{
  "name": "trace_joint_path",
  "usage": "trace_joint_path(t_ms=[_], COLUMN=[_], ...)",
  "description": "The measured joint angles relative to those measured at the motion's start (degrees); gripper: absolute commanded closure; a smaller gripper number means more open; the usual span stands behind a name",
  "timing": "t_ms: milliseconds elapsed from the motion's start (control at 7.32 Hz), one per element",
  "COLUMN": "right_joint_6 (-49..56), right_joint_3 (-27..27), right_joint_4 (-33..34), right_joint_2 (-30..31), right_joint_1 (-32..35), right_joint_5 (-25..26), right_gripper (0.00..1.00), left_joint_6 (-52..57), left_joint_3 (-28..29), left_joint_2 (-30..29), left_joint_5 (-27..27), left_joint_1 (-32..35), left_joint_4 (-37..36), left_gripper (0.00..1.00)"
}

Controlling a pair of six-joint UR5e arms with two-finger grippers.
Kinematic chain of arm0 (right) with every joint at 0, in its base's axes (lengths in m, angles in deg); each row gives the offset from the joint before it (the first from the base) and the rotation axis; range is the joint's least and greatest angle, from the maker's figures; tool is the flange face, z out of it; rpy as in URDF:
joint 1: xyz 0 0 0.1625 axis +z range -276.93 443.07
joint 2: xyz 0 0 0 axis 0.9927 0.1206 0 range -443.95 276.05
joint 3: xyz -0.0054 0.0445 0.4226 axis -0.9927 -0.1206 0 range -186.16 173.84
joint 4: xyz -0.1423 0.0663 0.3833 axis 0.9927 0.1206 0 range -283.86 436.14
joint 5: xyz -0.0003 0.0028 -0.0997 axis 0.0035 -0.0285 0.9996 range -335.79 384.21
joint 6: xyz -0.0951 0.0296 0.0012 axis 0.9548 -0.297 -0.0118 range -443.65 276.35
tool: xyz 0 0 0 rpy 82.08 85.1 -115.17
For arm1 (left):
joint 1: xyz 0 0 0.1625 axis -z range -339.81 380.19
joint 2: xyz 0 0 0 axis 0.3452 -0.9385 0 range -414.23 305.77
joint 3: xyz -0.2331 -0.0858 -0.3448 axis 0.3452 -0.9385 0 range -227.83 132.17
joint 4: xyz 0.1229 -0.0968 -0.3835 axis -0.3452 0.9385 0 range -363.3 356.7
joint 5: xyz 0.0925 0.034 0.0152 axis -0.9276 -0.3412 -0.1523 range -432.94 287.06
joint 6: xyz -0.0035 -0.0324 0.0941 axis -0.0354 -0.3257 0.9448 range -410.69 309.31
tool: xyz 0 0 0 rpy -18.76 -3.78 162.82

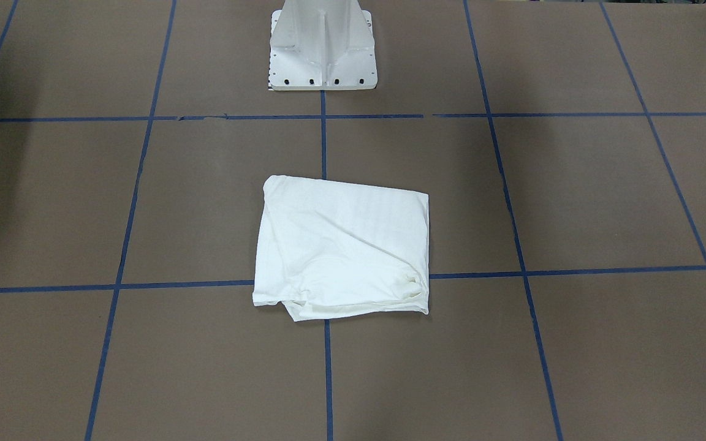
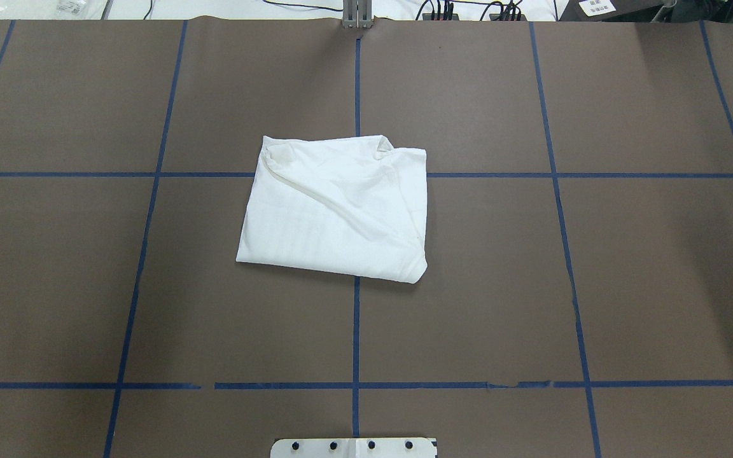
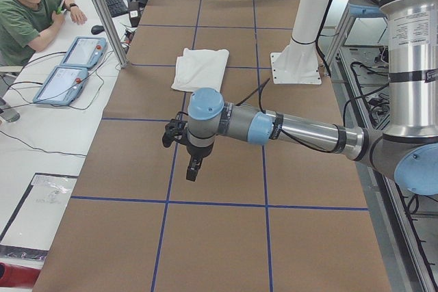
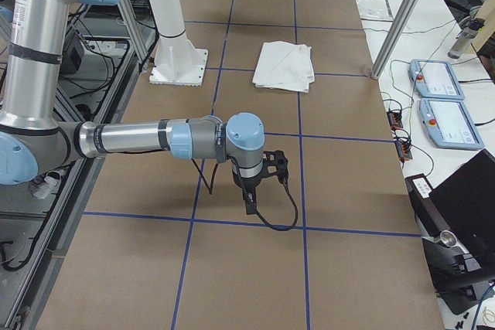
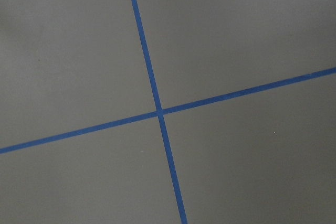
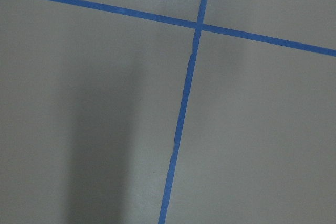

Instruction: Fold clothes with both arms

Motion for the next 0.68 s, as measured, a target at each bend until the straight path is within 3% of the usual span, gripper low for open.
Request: trace_joint_path(t_ms=[684], right_joint_6=[0.0], right_joint_3=[0.3], right_joint_4=[-0.2], right_joint_2=[0.2], right_joint_1=[0.2], right_joint_5=[-0.9], right_gripper=[0.0], left_joint_6=[-0.5], left_joint_3=[-0.1], left_joint_2=[1.4], left_joint_5=[1.2], left_joint_1=[0.1], left_joint_4=[-0.6], left_gripper=[0.0])
